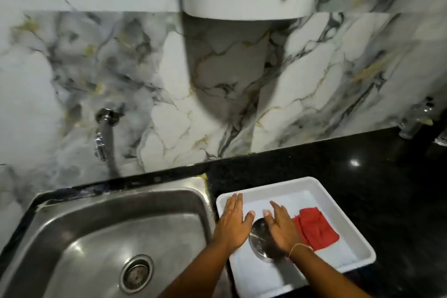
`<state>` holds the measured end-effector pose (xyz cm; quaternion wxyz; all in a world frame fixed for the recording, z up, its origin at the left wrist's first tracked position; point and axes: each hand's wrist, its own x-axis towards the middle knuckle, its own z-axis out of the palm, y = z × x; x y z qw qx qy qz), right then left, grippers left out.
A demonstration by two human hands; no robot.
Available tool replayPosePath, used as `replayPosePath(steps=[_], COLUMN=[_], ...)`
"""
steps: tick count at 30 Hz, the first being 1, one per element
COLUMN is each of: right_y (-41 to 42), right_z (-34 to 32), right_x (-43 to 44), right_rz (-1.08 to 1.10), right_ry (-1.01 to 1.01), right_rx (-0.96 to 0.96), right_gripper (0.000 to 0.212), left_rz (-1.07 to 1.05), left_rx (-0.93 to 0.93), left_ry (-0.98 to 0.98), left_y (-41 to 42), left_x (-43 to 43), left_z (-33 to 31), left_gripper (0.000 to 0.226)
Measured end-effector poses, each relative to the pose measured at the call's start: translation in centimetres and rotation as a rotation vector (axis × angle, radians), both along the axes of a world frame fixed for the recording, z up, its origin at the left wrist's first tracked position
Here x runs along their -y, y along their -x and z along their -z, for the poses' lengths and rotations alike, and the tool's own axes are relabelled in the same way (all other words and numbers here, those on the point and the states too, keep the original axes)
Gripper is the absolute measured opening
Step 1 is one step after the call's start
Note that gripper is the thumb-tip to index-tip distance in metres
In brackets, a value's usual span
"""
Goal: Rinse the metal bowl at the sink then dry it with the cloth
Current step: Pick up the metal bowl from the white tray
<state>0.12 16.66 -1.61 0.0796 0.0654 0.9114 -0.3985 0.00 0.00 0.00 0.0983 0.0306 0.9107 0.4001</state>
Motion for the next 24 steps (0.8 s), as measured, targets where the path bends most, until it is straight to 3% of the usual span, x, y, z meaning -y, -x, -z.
replayPosePath(steps=[6,10,18,24], right_y=[-1.3,-1.1,-0.8,0.0], right_z=[3.2,4.0,3.8,-1.2], right_x=[-3.6,-4.1,-3.0,-2.4], right_rz=[0.260,0.296,0.491,0.327], right_ry=[0.345,0.549,0.927,1.025], right_rx=[0.183,0.265,0.135,0.125], right_gripper=[0.050,0.048,0.035,0.036], left_rz=[-0.266,-0.371,-0.484,-0.484], left_rx=[0.392,0.503,0.438,0.241], left_ry=[-0.287,-0.340,-0.410,-0.530], left_y=[-0.3,0.0,0.9,1.3], left_x=[-5.0,-6.7,-6.6,-2.6], left_z=[4.2,5.7,5.4,1.7], left_gripper=[0.068,0.066,0.041,0.020])
